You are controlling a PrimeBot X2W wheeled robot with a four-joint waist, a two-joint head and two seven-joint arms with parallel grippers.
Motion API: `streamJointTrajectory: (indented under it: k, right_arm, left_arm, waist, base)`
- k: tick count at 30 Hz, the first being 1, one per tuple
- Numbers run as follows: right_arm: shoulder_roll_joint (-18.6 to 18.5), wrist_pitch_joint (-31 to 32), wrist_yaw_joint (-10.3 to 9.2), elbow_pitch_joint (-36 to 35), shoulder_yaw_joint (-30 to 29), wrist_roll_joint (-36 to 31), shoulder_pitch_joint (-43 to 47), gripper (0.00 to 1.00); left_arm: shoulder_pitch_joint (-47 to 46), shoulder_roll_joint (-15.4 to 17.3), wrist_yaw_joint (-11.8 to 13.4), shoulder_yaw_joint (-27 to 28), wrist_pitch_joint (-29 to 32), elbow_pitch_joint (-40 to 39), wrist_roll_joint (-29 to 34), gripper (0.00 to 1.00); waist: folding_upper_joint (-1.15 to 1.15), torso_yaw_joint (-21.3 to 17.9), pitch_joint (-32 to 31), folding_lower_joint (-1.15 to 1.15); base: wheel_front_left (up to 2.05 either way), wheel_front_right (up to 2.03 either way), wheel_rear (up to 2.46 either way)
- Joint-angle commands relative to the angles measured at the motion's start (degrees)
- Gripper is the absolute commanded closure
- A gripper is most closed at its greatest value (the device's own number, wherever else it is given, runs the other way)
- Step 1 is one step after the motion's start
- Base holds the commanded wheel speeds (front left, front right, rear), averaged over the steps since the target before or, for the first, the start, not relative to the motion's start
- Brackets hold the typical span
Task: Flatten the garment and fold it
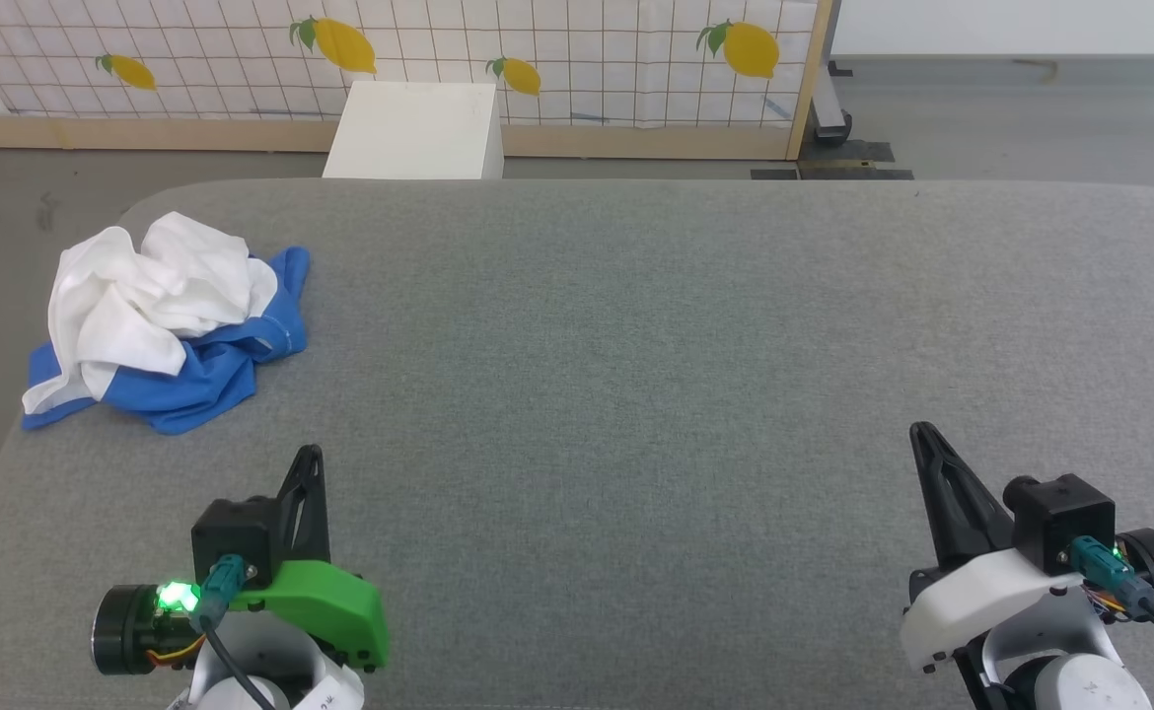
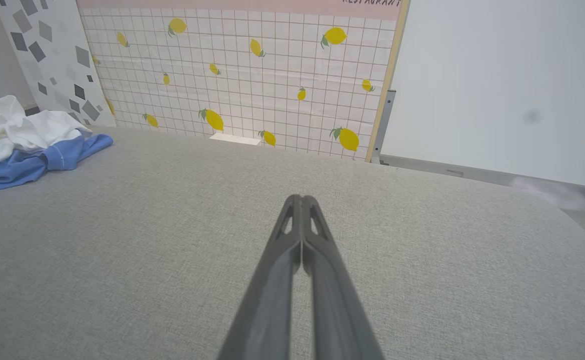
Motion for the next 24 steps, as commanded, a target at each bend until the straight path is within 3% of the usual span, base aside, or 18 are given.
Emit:
streamJointTrajectory:
  k: [1,24]
  right_arm:
    - [0.03,0.01,-0.09,-0.34,0.07,-0.37,0.51,1.0]
    - [0.03,0.01,-0.09,-0.34,0.07,-0.37,0.51,1.0]
  left_arm:
    - [0.65,-0.18,-0.06,0.14,0.08,-0.14,0.73,1.0]
    - [0.65,-0.18,-0.06,0.14,0.08,-0.14,0.73,1.0]
  waist:
    - [0.0,0.0,0.0,0.0]
    - [0.0,0.0,0.0,0.0]
  base:
    - [0.0,0.0,0.0]
    - [0.0,0.0,0.0]
